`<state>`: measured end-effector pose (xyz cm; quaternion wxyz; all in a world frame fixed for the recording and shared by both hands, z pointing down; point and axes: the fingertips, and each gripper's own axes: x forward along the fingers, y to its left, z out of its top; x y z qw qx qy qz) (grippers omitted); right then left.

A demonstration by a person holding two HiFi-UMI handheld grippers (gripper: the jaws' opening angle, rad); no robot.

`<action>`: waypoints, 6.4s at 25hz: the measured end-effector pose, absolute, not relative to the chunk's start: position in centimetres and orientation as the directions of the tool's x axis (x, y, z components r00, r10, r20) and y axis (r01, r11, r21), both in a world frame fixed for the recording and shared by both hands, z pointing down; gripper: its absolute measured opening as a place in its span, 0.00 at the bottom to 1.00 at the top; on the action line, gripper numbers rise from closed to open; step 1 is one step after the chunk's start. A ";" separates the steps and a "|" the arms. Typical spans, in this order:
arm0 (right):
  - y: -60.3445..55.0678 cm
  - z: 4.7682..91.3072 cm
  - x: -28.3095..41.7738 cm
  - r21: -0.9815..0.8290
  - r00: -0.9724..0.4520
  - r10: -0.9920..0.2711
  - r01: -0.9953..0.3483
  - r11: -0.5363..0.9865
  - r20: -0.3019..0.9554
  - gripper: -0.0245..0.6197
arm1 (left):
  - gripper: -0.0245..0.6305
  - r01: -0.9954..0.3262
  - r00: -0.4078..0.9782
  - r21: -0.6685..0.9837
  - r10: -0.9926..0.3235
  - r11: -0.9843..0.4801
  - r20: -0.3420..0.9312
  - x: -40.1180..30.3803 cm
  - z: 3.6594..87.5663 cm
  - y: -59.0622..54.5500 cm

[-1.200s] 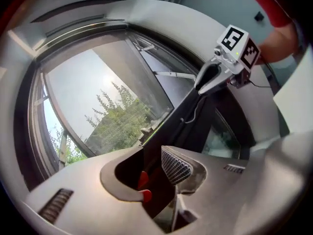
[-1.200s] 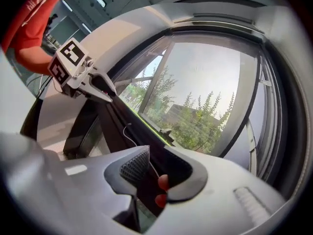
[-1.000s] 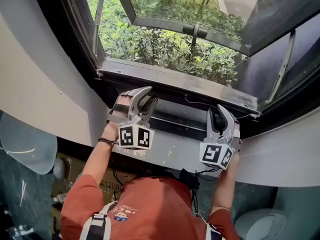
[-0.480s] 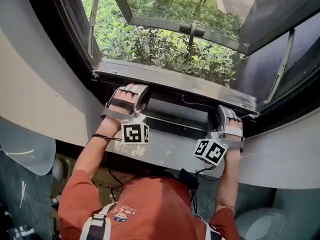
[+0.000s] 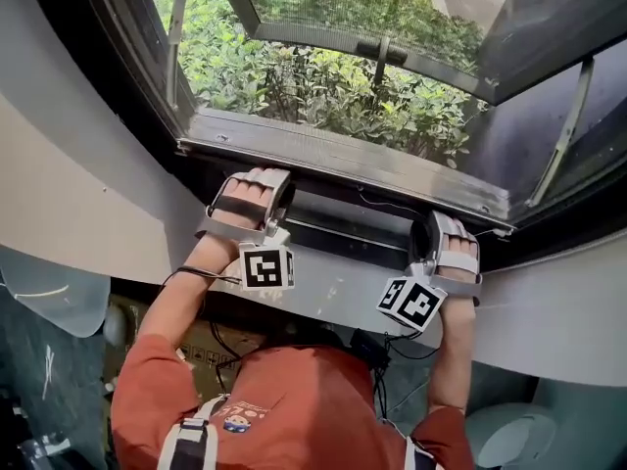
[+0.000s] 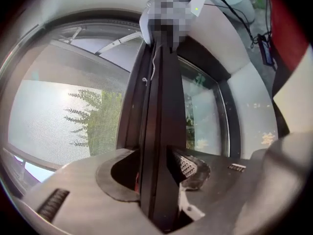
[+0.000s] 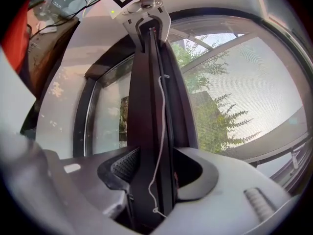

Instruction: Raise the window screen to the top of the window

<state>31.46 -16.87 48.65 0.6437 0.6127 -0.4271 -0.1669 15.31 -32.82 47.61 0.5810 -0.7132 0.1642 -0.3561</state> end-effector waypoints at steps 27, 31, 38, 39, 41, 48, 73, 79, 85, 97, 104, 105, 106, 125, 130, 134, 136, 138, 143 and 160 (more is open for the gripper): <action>-17.0 48.2 30.8 0.814 0.396 -0.812 -0.559 0.157 0.429 0.43 | 0.30 0.192 0.748 -0.836 -0.475 -0.513 0.464 15.6 47.3 -32.2; -16.8 48.4 30.5 0.810 0.387 -0.819 -0.567 0.152 0.424 0.43 | 0.29 0.210 0.738 -0.828 -0.471 -0.520 0.483 15.4 47.5 -31.9; -16.7 48.2 30.5 0.827 0.388 -0.830 -0.543 0.146 0.400 0.43 | 0.31 0.212 0.742 -0.843 -0.479 -0.495 0.468 15.2 47.5 -31.9; -16.8 48.0 30.6 0.831 0.388 -0.833 -0.538 0.143 0.395 0.43 | 0.31 0.208 0.746 -0.844 -0.478 -0.495 0.464 15.3 47.4 -32.0; -16.8 47.4 30.6 0.837 0.389 -0.840 -0.531 0.131 0.378 0.43 | 0.31 0.197 0.753 -0.849 -0.480 -0.490 0.451 15.3 46.8 -32.0; -17.1 44.1 30.9 0.873 0.406 -0.862 -0.481 0.081 0.304 0.43 | 0.31 0.144 0.778 -0.891 -0.507 -0.431 0.371 15.4 43.4 -32.2; -17.6 35.1 32.1 0.936 0.442 -0.893 -0.345 -0.078 0.089 0.13 | 0.11 -0.019 0.816 -0.962 -0.560 -0.273 0.143 16.1 34.9 -33.3; -17.6 34.1 32.3 0.944 0.452 -0.890 -0.315 -0.099 0.057 0.12 | 0.11 -0.054 0.824 -0.971 -0.560 -0.235 0.089 16.2 34.0 -33.3; -17.6 31.1 32.3 0.946 0.453 -0.892 -0.287 -0.152 -0.006 0.12 | 0.11 -0.095 0.825 -0.977 -0.564 -0.190 0.029 16.2 30.9 -33.3; -17.7 25.8 32.4 0.953 0.447 -0.889 -0.216 -0.214 -0.098 0.12 | 0.12 -0.167 0.830 -0.978 -0.553 -0.123 -0.072 16.3 25.7 -33.4; -17.8 22.7 32.5 0.952 0.443 -0.883 -0.170 -0.254 -0.156 0.12 | 0.12 -0.204 0.827 -0.976 -0.548 -0.080 -0.128 16.5 22.6 -33.5; -17.9 22.1 32.4 0.953 0.440 -0.884 -0.165 -0.254 -0.159 0.12 | 0.12 -0.209 0.826 -0.975 -0.547 -0.077 -0.134 16.5 22.0 -33.5; -17.9 21.4 32.4 0.955 0.436 -0.884 -0.152 -0.256 -0.168 0.12 | 0.13 -0.215 0.825 -0.974 -0.547 -0.070 -0.143 16.4 21.4 -33.5; -18.5 17.2 32.5 0.933 0.407 -0.859 -0.045 -0.357 -0.309 0.14 | 0.13 -0.307 0.794 -0.952 -0.549 0.013 -0.263 16.5 17.3 -34.0; -18.2 16.5 32.5 0.926 0.400 -0.855 -0.040 -0.375 -0.329 0.15 | 0.13 -0.309 0.792 -0.951 -0.548 0.021 -0.269 16.5 16.5 -33.7; -18.0 16.3 32.6 0.927 0.399 -0.853 -0.018 -0.374 -0.337 0.15 | 0.13 -0.291 0.792 -0.956 -0.553 0.027 -0.257 16.7 16.1 -33.6; -18.1 16.3 32.6 0.923 0.397 -0.848 -0.005 -0.386 -0.352 0.15 | 0.13 -0.307 0.788 -0.950 -0.545 0.058 -0.288 16.7 16.1 -33.6; -18.2 16.3 32.5 0.921 0.397 -0.847 -0.009 -0.390 -0.354 0.15 | 0.13 -0.321 0.787 -0.945 -0.537 0.065 -0.304 16.6 16.2 -33.7; -18.2 16.3 32.5 0.917 0.396 -0.842 -0.002 -0.399 -0.366 0.15 | 0.13 -0.310 0.800 -0.950 -0.531 0.034 -0.280 16.6 16.1 -33.7; -17.5 15.3 32.3 0.877 0.369 -0.811 0.023 -0.480 -0.454 0.15 | 0.14 -0.352 0.816 -0.936 -0.483 0.023 -0.319 16.2 14.8 -33.1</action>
